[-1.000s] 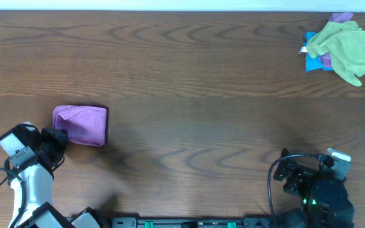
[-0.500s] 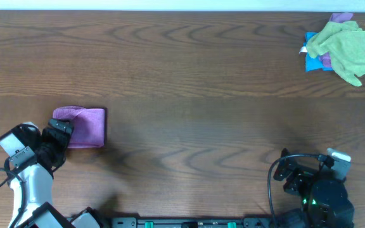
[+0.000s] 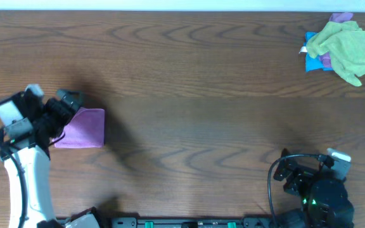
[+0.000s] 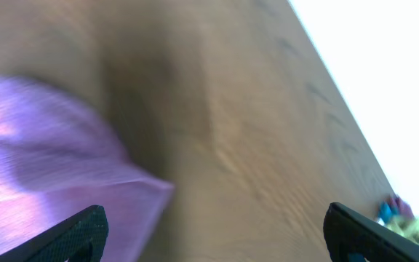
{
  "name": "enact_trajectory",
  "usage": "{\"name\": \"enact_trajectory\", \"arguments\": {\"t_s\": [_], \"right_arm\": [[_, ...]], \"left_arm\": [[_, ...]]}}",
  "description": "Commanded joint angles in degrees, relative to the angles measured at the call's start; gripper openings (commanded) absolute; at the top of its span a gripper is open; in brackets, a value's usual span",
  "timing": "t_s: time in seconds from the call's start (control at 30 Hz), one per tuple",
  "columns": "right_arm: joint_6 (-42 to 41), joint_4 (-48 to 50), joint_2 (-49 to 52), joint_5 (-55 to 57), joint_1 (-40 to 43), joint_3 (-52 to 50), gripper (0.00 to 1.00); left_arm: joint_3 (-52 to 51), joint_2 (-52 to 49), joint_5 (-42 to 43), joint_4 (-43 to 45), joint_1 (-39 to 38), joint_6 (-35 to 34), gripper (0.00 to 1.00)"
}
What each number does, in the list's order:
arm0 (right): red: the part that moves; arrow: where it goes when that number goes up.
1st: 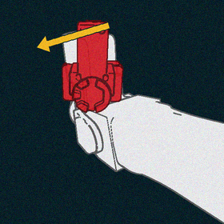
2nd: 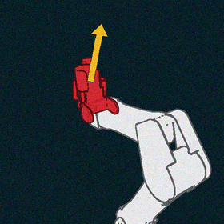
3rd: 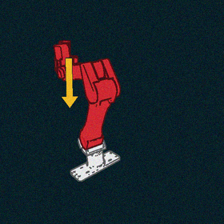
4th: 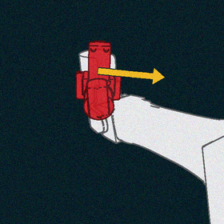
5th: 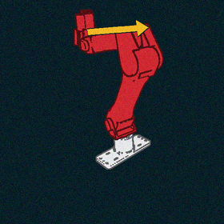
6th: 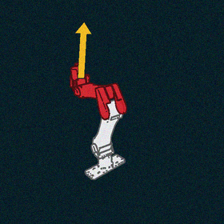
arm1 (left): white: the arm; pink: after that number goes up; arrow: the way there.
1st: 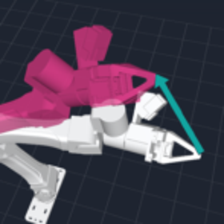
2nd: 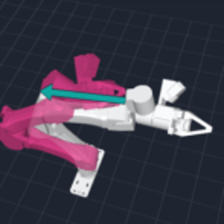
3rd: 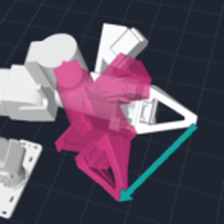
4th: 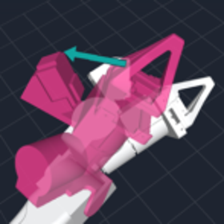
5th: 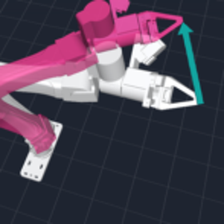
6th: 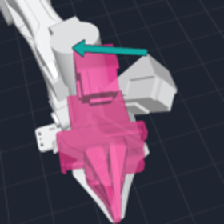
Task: Fold the cloth
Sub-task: 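Release the cloth and raise the left gripper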
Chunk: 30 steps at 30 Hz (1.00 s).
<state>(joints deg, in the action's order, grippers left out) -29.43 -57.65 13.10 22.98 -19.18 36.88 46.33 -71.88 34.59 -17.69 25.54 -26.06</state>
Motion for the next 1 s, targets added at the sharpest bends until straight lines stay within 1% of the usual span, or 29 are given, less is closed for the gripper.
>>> {"name": "enact_trajectory", "arguments": {"t_s": [0.0, 0.1, 0.23, 0.33, 0.43, 0.47, 0.57, 0.8, 0.97], "right_arm": [[-0.74, -0.04, -0.15, 0.79, 0.26, -0.17, 0.99], [-0.74, -0.04, -0.13, 0.79, 0.26, -0.15, 0.99], [-0.74, -0.04, -0.15, 0.79, 0.26, -0.17, 0.99], [-0.74, -0.04, -0.13, 0.79, 0.26, -0.17, 0.99], [-0.74, -0.04, -0.15, 0.79, 0.26, -0.15, 0.99], [-0.74, -0.04, -0.13, 0.79, 0.26, -0.17, 0.99], [-0.74, -0.04, -0.15, 0.79, 0.26, -0.17, 0.99], [-0.74, -0.04, -0.15, 0.79, 0.26, -0.17, 0.99], [-0.74, -0.04, -0.13, 0.79, 0.26, -0.15, 0.99]], "left_arm": [[3.89, 2.01, 0.83, 0.52, -4.55, 3.32, 0.96], [7.85, 2.95, 0.79, 0.66, -8.81, 4.07, 0.95], [12.22, 4.42, -0.09, 0.79, -11.93, 4.0, 0.96], [13.7, 6.73, -0.68, 0.98, -12.24, 3.67, 0.96], [13.73, 9.66, -0.7, 1.44, -11.87, 0.9, 0.96], [13.73, 10.67, -0.68, 1.73, -11.67, 0.98, 0.96], [13.73, 12.28, -0.63, 5.51, -11.63, 4.87, 0.97], [13.73, 13.31, -0.46, 7.41, -11.82, 5.11, 0.96], [13.68, 15.06, -0.55, 6.93, -12.87, 8.35, 0.95]]}}
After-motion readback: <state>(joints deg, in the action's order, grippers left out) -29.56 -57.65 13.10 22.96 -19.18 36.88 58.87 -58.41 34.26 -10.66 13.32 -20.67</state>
